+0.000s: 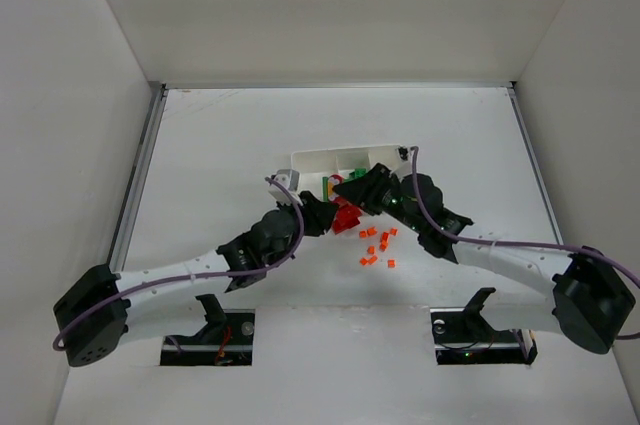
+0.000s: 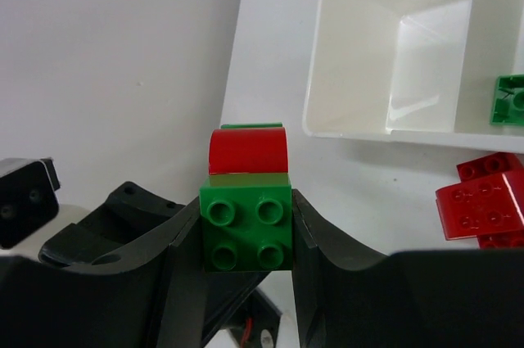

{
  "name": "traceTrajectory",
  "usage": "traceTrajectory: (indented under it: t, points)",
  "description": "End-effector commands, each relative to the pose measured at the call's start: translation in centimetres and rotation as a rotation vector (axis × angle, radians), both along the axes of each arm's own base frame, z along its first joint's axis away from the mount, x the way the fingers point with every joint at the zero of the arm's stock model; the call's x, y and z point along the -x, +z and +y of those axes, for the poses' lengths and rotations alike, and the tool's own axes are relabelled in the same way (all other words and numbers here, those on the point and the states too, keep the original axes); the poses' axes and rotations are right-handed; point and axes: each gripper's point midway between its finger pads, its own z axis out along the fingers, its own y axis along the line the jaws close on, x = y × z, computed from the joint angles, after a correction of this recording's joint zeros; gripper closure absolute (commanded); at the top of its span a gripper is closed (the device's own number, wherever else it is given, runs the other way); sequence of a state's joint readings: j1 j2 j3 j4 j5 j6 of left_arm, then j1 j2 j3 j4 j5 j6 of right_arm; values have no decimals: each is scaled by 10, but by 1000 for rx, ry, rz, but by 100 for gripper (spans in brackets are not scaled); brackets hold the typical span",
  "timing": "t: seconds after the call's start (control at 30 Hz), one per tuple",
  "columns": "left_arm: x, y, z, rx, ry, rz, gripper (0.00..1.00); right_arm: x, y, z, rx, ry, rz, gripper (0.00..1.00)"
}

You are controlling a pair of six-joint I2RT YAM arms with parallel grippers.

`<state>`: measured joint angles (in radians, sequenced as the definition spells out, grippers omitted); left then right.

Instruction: Sort the legos into containers by color

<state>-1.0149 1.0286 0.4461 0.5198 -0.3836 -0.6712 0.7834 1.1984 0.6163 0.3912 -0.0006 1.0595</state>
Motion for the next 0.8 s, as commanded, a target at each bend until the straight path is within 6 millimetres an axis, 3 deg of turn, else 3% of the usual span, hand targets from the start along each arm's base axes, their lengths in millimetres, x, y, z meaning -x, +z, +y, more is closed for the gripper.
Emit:
traceTrajectory:
  t: [0.0, 0.17, 0.47, 0.77]
  points:
    - [-11, 42, -2, 102, 61, -106, 72, 6, 25, 6, -136, 33, -6, 87]
    - [-17, 46, 9, 90, 165, -162, 75, 8, 26, 3, -196, 16, 34, 87]
    - [-13, 48, 5, 19, 177, -218, 93, 6, 21, -7, -201, -20, 43, 88]
    - [-9, 42, 11, -16, 161, -217, 95, 0, 33, -41, -189, -77, -17, 88]
